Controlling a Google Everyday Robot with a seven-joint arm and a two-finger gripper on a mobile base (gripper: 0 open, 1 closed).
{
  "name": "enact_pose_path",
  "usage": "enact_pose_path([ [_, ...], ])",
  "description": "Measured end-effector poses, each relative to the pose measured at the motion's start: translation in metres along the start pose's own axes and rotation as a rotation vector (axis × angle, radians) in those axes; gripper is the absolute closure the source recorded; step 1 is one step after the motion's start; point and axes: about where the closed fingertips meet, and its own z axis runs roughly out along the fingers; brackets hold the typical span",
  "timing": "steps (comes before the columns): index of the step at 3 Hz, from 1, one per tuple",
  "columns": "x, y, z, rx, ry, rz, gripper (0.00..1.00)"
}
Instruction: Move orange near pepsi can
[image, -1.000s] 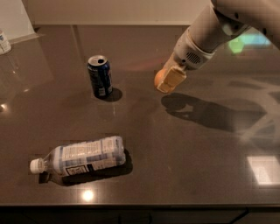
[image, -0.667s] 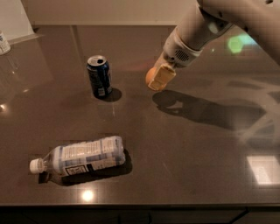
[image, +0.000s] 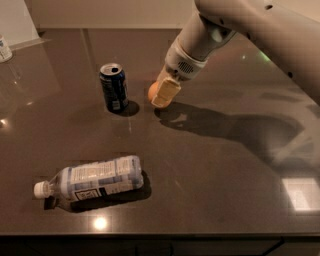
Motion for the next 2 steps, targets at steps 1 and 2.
enact_pose_path([
  [1, -0.013, 0.005, 0.014, -0.026, -0.004, -0.022, 1.0],
  [2, -0.024, 0.007, 0.025, -0.034, 0.007, -0.043, 0.81],
])
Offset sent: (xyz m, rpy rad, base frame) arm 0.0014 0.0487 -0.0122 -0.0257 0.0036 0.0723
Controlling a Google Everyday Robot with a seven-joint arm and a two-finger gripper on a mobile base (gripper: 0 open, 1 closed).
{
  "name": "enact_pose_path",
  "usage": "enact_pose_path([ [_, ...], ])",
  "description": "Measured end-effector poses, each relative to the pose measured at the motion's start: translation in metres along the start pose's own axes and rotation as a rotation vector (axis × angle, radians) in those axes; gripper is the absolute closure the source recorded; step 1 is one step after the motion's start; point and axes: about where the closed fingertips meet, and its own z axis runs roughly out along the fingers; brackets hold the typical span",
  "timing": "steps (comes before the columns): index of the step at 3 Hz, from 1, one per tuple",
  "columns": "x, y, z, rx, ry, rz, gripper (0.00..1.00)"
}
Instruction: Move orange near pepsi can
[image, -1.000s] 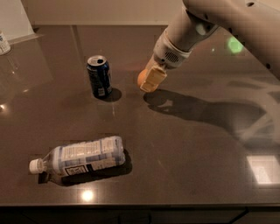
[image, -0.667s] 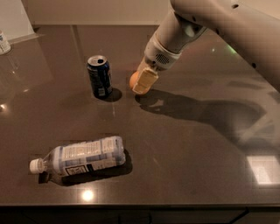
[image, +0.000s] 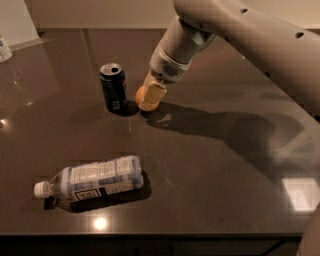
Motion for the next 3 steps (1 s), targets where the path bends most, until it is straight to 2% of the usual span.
enact_pose_path([
  [3, -0.0061, 0.0024, 0.0118, -0.016, 0.014, -0.013, 0.12],
])
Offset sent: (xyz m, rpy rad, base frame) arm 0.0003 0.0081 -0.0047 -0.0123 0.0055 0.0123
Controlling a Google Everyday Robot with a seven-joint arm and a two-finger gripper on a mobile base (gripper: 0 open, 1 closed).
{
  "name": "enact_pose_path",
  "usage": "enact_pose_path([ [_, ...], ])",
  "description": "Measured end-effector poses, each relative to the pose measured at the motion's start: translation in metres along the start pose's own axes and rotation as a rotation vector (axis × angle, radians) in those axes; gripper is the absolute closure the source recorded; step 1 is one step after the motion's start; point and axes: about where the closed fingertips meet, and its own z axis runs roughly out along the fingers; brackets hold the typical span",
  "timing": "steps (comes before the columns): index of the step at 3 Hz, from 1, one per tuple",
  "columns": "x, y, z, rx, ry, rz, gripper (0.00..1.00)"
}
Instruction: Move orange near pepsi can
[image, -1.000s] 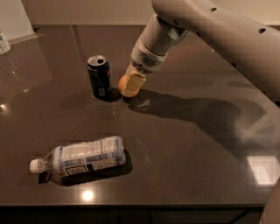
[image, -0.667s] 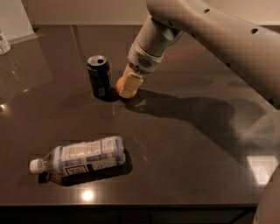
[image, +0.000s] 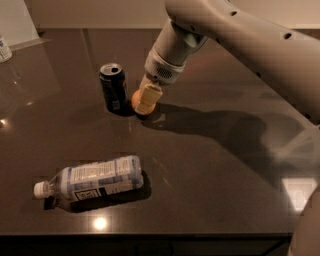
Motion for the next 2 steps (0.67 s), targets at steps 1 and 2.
enact_pose_path([
  [1, -0.0004, 0.0005, 0.0015, -0.003, 0.001, -0.001, 0.0],
  [2, -0.0005, 0.0006, 0.0015, -0.003, 0.001, -0.001, 0.0],
])
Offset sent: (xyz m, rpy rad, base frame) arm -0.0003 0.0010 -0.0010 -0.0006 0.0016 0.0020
